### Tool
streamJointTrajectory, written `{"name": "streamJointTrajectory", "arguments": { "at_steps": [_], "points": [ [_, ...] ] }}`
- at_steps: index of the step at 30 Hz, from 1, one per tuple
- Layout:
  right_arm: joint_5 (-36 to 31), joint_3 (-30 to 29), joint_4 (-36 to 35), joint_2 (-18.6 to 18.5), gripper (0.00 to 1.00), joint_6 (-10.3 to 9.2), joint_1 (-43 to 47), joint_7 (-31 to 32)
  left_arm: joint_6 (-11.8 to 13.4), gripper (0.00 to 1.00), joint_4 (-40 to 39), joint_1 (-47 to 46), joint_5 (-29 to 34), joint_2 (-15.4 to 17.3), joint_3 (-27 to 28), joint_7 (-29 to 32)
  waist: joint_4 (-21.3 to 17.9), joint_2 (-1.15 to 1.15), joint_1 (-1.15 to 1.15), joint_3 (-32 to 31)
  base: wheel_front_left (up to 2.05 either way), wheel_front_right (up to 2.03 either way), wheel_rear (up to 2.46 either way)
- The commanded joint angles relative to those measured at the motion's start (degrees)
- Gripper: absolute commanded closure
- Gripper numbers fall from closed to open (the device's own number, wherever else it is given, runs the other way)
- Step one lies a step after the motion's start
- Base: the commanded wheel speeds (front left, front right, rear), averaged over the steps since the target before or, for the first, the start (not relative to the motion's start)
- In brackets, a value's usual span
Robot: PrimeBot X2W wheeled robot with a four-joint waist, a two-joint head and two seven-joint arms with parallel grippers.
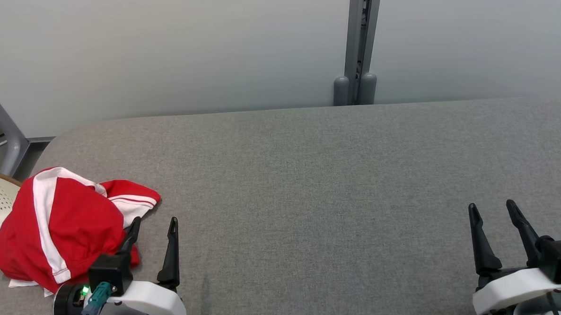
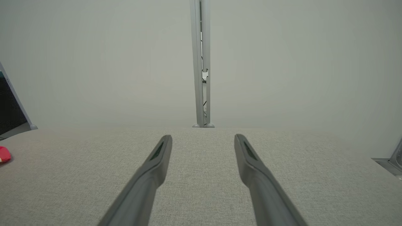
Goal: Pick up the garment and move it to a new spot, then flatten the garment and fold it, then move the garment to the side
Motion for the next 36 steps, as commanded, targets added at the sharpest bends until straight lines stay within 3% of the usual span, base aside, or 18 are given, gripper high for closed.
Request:
{"name": "streamJointTrajectory", "arguments": {
  "at_steps": [1,9,14,36],
  "points": [
    [-1.0,0.0,-0.1,-0.2,0.0,0.12,0.0,-0.6,-0.3,0.0,0.1,-1.2,1.0,0.1,0.2,-0.5,0.0,0.0,0.0,0.0,0.0,0.0,0.0],
    [-2.6,0.0,0.1,-0.2,0.0,0.12,0.4,-1.2,-0.4,0.0,0.9,-1.4,2.9,-0.4,0.7,-1.1,0.5,0.0,0.0,-0.2,0.0,0.0,0.0],
    [-1.3,-0.3,-0.8,-0.2,0.0,0.12,0.7,-1.2,-1.0,0.0,1.3,-2.0,2.2,-0.8,1.4,-1.0,3.1,0.0,0.0,-0.1,0.0,0.0,0.0],
    [1.6,4.8,-3.2,-0.2,0.0,0.12,-0.1,-1.1,-0.4,0.0,0.4,-1.2,1.6,-1.3,6.4,-0.9,22.9,0.0,0.0,0.9,0.0,0.0,0.0]
  ]
}}
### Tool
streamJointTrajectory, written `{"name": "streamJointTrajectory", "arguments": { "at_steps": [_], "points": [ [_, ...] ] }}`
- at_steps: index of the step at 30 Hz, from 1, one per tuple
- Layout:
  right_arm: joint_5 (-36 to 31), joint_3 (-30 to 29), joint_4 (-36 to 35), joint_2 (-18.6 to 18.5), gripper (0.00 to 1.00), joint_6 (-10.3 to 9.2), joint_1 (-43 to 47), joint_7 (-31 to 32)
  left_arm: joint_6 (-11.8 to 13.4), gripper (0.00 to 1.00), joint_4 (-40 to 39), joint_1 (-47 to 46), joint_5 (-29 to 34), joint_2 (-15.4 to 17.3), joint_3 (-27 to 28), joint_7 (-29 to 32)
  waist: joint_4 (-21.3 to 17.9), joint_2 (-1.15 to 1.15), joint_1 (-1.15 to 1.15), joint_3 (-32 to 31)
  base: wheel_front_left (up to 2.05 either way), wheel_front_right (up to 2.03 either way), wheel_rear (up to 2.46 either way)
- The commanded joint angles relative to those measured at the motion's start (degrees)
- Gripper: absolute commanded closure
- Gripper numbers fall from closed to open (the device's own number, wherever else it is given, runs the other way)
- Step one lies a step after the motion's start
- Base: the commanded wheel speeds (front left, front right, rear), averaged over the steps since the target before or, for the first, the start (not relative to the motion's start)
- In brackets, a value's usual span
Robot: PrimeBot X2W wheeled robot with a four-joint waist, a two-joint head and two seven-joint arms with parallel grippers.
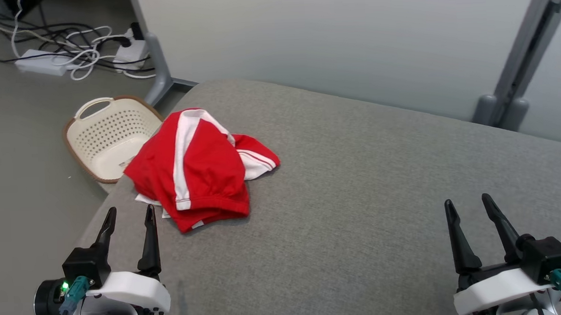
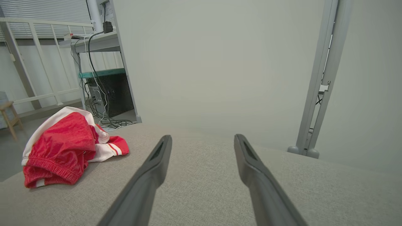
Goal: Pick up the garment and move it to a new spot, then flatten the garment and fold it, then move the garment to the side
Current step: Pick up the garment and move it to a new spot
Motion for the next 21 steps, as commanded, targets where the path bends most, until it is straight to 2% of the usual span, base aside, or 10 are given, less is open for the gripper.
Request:
{"name": "streamJointTrajectory", "arguments": {
  "at_steps": [1,9,21],
  "points": [
    [0.3,0.2,-0.1,-0.3,0.0,0.1,-0.5,-0.3,0.4,0.0,-0.3,0.5,0.0,0.0,0.3,0.0,3.0,0.0,0.0,0.4,0.0,0.0,0.0],
    [0.2,0.7,0.0,-0.3,0.0,0.1,-0.8,-0.3,-0.4,0.0,-0.1,0.5,0.1,-0.2,1.7,0.0,6.3,0.0,0.0,0.8,0.0,0.0,0.0],
    [0.4,0.7,0.3,-0.3,0.0,0.1,-0.9,-0.3,-0.8,0.0,0.0,0.1,0.8,-0.9,2.2,0.0,6.8,0.0,0.0,1.0,0.0,0.0,0.0]
  ]
}}
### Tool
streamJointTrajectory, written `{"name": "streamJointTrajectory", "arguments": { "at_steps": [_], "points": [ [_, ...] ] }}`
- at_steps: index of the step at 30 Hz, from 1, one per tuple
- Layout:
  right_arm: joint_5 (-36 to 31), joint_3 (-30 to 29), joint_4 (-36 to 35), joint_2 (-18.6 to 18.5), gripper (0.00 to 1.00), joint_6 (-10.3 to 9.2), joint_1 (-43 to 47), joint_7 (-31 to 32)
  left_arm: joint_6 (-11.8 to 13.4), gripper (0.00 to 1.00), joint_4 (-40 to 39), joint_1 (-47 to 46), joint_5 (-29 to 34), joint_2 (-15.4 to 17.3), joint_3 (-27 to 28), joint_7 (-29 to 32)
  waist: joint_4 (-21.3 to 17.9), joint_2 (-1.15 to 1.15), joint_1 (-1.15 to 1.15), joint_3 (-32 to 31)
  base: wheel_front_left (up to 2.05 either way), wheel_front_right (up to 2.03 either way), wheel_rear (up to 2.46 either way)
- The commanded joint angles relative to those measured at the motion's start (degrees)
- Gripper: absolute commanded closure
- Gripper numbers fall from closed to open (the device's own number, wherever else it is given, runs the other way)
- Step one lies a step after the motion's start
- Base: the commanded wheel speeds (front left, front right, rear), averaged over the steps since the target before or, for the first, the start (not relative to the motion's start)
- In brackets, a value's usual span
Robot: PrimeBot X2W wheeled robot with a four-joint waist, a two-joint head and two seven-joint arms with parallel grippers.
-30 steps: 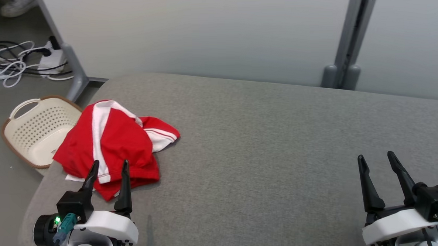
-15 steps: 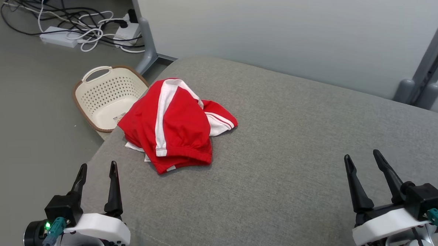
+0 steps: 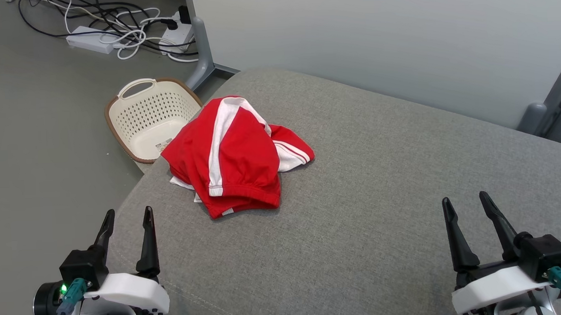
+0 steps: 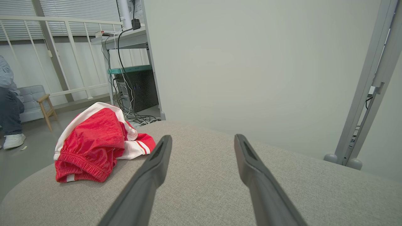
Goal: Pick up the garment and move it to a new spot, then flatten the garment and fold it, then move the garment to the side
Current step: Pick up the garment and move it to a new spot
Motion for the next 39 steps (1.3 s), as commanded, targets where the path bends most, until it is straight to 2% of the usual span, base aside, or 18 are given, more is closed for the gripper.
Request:
{"name": "streamJointTrajectory", "arguments": {
  "at_steps": [1,7,13,18,22,29,30,31,32,36,39],
  "points": [
    [0.2,-0.1,0.2,-0.3,0.0,0.1,-0.4,-0.3,-0.2,0.0,0.0,-0.6,0.3,0.0,0.3,0.0,-0.1,0.0,0.0,0.1,0.0,0.0,0.0],
    [-0.2,0.5,0.2,-0.3,0.0,0.1,-1.2,-0.3,-1.2,0.0,-0.4,-1.6,-0.6,-0.3,0.4,0.0,-1.4,0.0,0.0,1.4,0.0,0.0,0.0],
    [-1.0,1.6,-0.2,-0.3,0.0,0.1,-3.6,-0.3,-3.0,0.0,2.2,-5.0,-1.8,-0.4,0.0,0.0,-5.5,0.0,0.0,5.2,0.0,0.0,0.0],
    [-1.9,2.6,0.0,-0.6,0.0,0.07,-6.0,-0.3,-4.0,0.0,10.0,-11.1,-3.5,0.6,0.3,0.4,-11.0,0.0,0.0,9.9,0.0,0.0,0.0],
    [-1.7,2.4,0.4,-0.9,0.0,0.07,-7.4,-0.3,-3.6,0.0,18.2,-15.7,-4.8,2.2,1.4,2.5,-15.0,0.0,0.0,12.7,0.0,0.0,0.0],
    [-0.9,1.9,0.4,-0.7,0.0,0.07,-8.1,-0.3,-3.6,0.0,30.0,-21.1,-8.1,4.5,4.1,6.4,-19.1,0.0,0.0,14.6,0.0,0.0,0.0],
    [-0.8,2.0,0.4,-0.7,0.0,0.07,-8.2,-0.3,-3.6,0.35,31.1,-21.6,-8.2,4.9,4.2,6.3,-19.4,0.0,0.0,14.6,0.0,0.0,0.0],
    [-0.8,2.1,0.5,-0.7,0.0,0.07,-8.3,-0.3,-3.8,0.81,31.8,-22.0,-8.7,5.2,4.5,5.6,-19.6,0.0,0.0,14.7,0.0,0.0,0.0],
    [-0.7,2.0,0.5,-0.7,0.0,0.07,-8.4,-0.3,-4.0,1.0,32.7,-22.3,-9.0,5.4,4.7,5.4,-19.8,0.0,0.0,14.7,0.0,0.0,0.0],
    [-0.4,1.8,0.5,-0.6,0.0,0.07,-8.2,-0.3,-4.2,1.0,33.6,-23.2,-8.5,6.5,4.3,2.4,-19.9,0.0,0.0,14.4,0.0,0.0,0.0],
    [-0.3,1.6,0.6,-0.6,0.0,0.07,-8.0,-0.3,-3.0,1.0,30.7,-23.5,-7.2,6.9,3.8,0.5,-19.7,0.0,0.0,13.9,0.0,0.0,0.0]
  ]
}}
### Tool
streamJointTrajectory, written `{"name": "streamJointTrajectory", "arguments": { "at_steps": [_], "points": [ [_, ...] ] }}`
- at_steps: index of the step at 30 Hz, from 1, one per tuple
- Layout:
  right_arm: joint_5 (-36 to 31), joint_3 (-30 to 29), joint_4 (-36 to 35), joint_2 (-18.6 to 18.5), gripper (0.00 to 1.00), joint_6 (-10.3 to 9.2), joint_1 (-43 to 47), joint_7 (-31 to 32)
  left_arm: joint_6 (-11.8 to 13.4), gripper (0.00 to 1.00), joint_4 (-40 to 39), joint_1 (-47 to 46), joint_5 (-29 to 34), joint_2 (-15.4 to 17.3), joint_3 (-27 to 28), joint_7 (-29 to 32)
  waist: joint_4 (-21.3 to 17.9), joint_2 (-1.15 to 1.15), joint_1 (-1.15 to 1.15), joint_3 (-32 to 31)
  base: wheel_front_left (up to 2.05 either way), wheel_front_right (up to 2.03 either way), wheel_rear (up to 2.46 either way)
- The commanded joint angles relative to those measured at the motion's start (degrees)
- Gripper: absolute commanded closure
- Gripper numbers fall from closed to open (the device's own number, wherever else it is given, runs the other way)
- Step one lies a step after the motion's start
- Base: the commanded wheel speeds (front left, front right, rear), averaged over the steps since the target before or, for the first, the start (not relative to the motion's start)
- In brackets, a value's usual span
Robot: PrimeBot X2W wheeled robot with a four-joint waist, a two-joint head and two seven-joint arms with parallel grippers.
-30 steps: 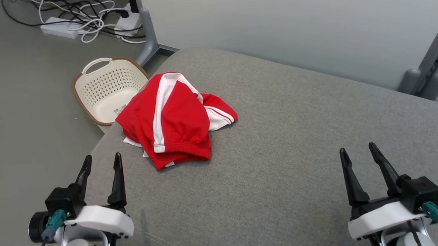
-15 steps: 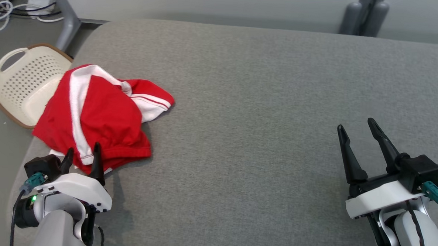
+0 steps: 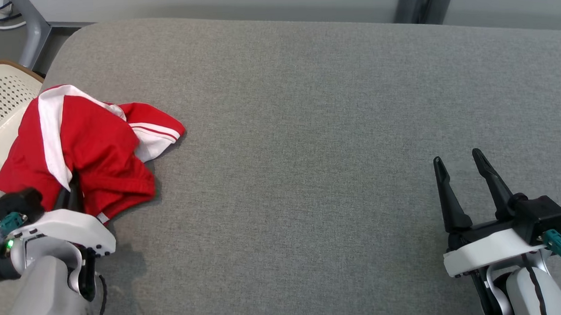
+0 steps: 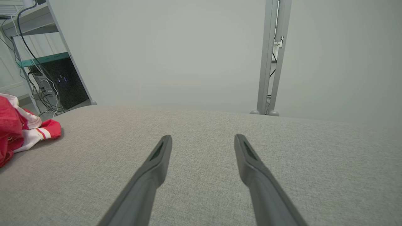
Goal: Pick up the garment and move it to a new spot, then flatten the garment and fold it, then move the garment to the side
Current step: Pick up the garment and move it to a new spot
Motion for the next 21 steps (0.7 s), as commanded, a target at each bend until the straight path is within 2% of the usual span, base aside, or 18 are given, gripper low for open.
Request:
{"name": "streamJointTrajectory", "arguments": {
  "at_steps": [1,5,7,11,16,17,21],
  "points": [
    [0.4,-0.4,0.2,-0.2,0.0,0.03,-0.1,-0.3,0.8,1.0,-2.9,-0.8,1.0,0.6,-0.2,-0.9,0.3,0.0,0.0,-0.6,0.0,0.0,0.0],
    [0.5,-0.7,0.2,-0.1,0.0,0.03,0.9,-0.3,2.2,1.0,-12.0,1.8,2.8,0.4,-0.4,-1.2,0.9,0.0,0.0,-2.2,0.0,0.0,0.0],
    [0.7,-0.7,0.2,0.0,0.0,0.03,1.4,-0.3,3.1,1.0,-20.2,4.5,4.2,0.2,-0.6,-1.2,1.0,0.0,0.0,-3.9,0.0,0.0,0.0],
    [0.9,-0.4,0.3,0.1,0.0,0.03,2.4,-0.3,3.8,1.0,-29.9,8.5,5.4,-0.1,-1.6,-1.0,0.6,0.0,0.0,-6.3,0.0,0.0,0.0],
    [1.3,-0.1,-0.1,0.1,0.0,0.03,3.8,-0.3,4.1,1.0,-41.5,13.6,5.7,-0.9,-3.2,2.6,-1.1,0.0,0.0,-9.0,0.0,0.0,0.0],
    [1.3,-0.1,-0.1,0.1,0.0,0.03,3.8,-0.3,4.1,1.0,-41.5,13.6,5.7,-0.9,-3.2,2.6,-1.1,0.0,0.0,-9.0,0.0,0.0,0.0],
    [1.4,0.2,-0.5,0.2,0.0,0.03,4.5,-0.3,4.5,1.0,-50.0,17.9,6.1,-1.9,-5.1,5.7,-3.5,0.0,0.0,-10.1,0.0,0.0,0.0]
  ]
}}
